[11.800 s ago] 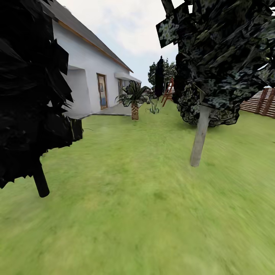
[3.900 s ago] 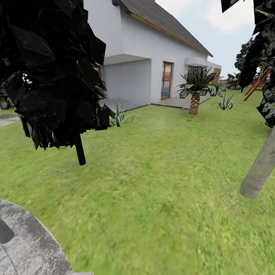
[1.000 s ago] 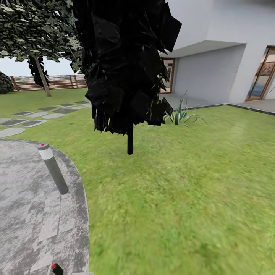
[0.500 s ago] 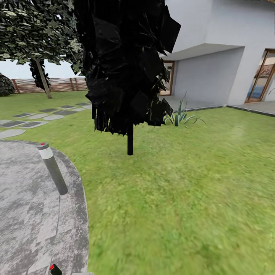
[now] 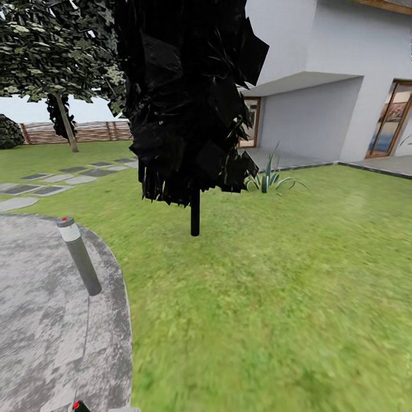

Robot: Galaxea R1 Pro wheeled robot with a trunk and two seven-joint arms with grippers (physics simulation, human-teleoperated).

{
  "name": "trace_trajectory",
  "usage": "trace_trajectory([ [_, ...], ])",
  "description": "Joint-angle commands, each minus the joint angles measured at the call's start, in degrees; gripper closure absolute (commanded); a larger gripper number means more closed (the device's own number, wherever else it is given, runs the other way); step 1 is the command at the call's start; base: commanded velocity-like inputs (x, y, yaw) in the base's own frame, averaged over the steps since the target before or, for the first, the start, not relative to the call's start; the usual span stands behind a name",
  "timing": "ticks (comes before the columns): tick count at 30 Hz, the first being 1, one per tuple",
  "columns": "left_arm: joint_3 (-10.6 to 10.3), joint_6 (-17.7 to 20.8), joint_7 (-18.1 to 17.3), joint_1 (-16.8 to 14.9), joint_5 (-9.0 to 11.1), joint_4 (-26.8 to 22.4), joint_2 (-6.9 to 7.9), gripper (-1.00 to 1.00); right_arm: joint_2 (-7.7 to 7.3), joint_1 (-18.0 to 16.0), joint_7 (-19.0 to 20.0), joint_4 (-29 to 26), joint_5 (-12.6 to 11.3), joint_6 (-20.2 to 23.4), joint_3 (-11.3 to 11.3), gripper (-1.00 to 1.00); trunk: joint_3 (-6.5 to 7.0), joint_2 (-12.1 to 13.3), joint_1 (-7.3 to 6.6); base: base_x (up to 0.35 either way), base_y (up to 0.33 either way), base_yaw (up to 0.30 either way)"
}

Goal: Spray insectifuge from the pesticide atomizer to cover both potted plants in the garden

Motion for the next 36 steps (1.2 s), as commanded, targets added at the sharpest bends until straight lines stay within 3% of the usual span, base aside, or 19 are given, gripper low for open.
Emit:
trace_trajectory([
  [1,0.10,-0.01,0.01,0.01,0.04,-0.06,-0.04,-1.00,0.00,-0.01,0.03,-0.02,-0.05,0.00,-0.03,-1.00,0.05,-0.02,0.00,0.049,0.000,0.000],
  [36,0.17,-0.01,0.10,0.01,-0.03,-0.06,0.05,-1.00,0.08,-0.01,0.03,-0.02,-0.05,0.00,-0.12,-1.00,2.51,-0.02,0.00,0.306,-0.098,0.002],
])
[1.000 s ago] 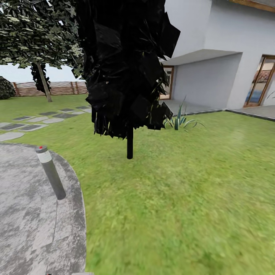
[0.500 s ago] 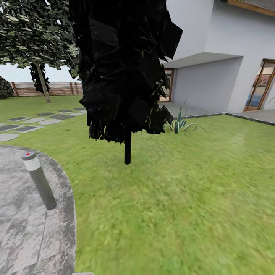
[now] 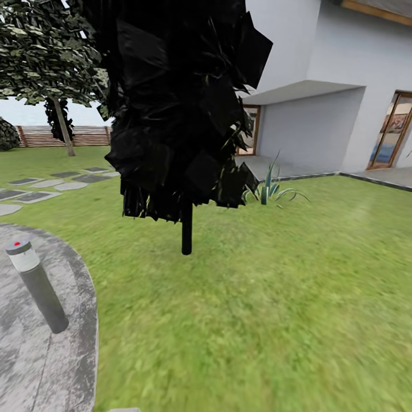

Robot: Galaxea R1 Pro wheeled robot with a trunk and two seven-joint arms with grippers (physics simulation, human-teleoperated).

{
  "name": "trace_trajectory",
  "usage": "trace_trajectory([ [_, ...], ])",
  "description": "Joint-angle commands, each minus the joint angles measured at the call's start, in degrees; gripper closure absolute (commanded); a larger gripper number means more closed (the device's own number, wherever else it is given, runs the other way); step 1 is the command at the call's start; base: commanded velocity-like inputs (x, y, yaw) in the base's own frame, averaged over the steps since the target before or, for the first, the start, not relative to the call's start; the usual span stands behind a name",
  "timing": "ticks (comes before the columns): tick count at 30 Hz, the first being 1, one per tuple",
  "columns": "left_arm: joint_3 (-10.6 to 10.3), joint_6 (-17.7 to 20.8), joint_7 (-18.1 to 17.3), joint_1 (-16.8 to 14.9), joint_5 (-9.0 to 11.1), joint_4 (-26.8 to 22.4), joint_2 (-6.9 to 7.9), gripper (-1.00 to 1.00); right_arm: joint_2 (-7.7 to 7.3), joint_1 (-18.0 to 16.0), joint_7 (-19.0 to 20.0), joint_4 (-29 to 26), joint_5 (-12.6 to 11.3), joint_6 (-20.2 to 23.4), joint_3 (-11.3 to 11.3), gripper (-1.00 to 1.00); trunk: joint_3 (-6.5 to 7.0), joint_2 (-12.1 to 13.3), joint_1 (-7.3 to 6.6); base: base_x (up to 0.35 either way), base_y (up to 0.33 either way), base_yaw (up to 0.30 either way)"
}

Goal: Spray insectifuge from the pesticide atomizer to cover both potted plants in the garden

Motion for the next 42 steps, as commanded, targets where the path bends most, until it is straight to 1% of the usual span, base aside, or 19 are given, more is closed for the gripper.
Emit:
trace_trajectory([
  [1,0.09,-0.01,0.02,0.01,0.05,-0.07,-0.03,-1.00,-0.01,-0.01,0.03,-0.02,-0.05,0.00,-0.03,-1.00,-0.04,-0.02,0.03,0.325,-0.145,0.099],
  [33,0.09,-0.01,0.02,0.01,0.05,-0.07,-0.03,-1.00,-0.08,-0.01,-0.06,-0.02,-0.05,0.00,0.00,-1.00,-0.04,-0.02,0.03,0.316,-0.180,0.245],
  [37,0.09,-0.01,0.02,0.01,0.05,-0.07,-0.03,-1.00,-0.08,-0.01,-0.03,-0.04,-0.05,0.00,-0.01,-1.00,-0.04,-0.02,0.03,0.228,-0.165,0.256],
  [42,0.09,-0.01,0.02,0.01,0.05,-0.07,-0.03,-1.00,-0.09,-0.01,-0.03,-0.05,-0.05,0.00,-0.02,-1.00,-0.04,-0.02,0.03,0.062,-0.047,0.256],
])
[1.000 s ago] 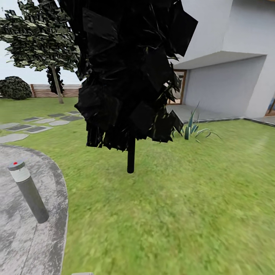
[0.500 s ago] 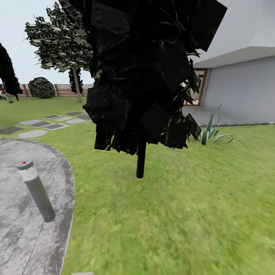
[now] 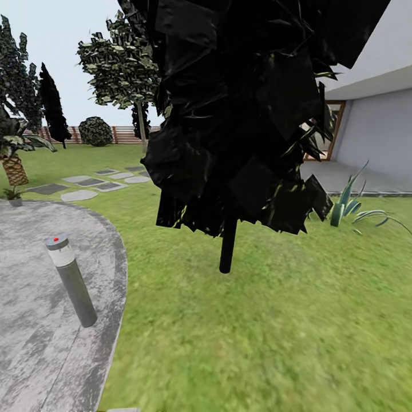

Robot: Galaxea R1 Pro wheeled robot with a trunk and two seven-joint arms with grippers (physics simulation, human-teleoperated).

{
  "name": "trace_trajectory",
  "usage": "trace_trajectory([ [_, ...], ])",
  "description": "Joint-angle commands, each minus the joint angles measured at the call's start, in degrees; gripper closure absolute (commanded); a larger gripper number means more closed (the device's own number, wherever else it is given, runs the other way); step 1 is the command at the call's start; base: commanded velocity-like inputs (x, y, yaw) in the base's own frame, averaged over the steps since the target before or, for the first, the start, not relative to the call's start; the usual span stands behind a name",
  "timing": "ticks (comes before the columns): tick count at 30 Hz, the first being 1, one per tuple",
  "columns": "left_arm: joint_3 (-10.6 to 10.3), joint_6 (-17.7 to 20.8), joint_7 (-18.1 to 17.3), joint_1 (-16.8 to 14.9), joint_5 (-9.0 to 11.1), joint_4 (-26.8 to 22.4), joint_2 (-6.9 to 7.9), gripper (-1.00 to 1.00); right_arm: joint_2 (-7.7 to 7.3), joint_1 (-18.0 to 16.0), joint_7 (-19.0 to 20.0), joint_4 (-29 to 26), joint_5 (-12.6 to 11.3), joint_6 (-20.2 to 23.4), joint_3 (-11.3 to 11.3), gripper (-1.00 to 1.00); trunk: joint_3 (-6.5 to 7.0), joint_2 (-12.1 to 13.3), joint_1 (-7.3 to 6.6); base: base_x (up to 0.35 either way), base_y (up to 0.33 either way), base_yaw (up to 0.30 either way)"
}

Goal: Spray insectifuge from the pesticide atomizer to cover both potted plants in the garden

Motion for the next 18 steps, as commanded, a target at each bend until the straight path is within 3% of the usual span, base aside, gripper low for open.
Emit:
trace_trajectory([
  [1,0.08,-0.01,0.02,0.01,0.05,-0.06,-0.03,-1.00,0.01,-0.01,0.01,-0.05,-0.05,0.00,-0.04,-1.00,-0.04,-0.02,0.00,0.016,-0.012,0.256],
  [18,0.01,-0.01,0.02,0.01,0.05,-0.06,-0.05,-1.00,0.01,-0.01,0.08,-0.05,-0.05,0.00,-0.04,-1.00,-0.04,-0.02,0.00,0.008,-0.002,0.256],
])
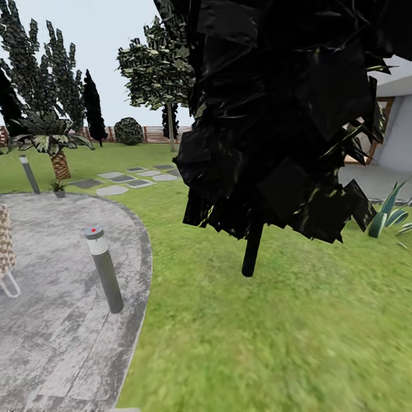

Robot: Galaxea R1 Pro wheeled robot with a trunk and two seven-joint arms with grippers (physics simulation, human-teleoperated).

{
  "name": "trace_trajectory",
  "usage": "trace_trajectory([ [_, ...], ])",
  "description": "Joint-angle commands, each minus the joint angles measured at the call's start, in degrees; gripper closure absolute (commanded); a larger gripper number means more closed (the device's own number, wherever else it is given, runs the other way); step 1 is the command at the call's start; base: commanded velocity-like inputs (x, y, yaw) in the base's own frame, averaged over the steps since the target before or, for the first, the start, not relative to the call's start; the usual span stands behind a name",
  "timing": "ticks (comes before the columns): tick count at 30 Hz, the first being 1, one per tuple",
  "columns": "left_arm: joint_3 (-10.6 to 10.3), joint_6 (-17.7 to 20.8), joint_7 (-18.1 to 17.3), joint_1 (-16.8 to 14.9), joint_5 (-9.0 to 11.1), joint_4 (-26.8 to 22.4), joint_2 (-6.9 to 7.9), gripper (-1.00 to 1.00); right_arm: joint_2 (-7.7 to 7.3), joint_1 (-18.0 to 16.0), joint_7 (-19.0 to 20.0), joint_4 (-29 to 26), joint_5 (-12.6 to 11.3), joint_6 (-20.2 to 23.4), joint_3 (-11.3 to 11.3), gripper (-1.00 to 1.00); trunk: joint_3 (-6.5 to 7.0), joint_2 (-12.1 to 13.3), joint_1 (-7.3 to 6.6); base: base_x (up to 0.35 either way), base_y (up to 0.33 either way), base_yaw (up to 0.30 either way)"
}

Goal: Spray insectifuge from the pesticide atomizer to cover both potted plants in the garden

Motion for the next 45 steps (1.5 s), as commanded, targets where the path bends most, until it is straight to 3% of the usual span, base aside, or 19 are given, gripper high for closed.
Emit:
trace_trajectory([
  [1,0.11,-0.01,-0.01,0.01,0.05,-0.06,-0.03,-1.00,0.00,-0.01,0.03,-0.02,-0.05,0.00,-0.04,-1.00,-0.04,-0.02,0.01,0.123,-0.043,0.256],
  [15,0.16,-0.01,0.02,0.01,0.05,-0.06,-0.02,-1.00,0.00,-0.01,0.03,0.02,-0.05,0.00,-0.04,-1.00,-0.04,-0.02,0.01,0.281,-0.141,0.256],
  [31,0.16,-0.01,0.02,0.01,0.06,-0.06,-0.02,-1.00,0.00,-0.01,-0.01,0.01,-0.05,0.00,-0.04,-1.00,-0.04,-0.02,0.01,0.300,-0.010,0.174],
  [45,0.08,-0.01,0.02,0.01,0.05,-0.06,-0.09,-1.00,0.00,-0.01,-0.03,0.02,-0.05,0.00,-0.04,-1.00,-0.04,-0.02,0.01,0.069,0.000,0.255],
])
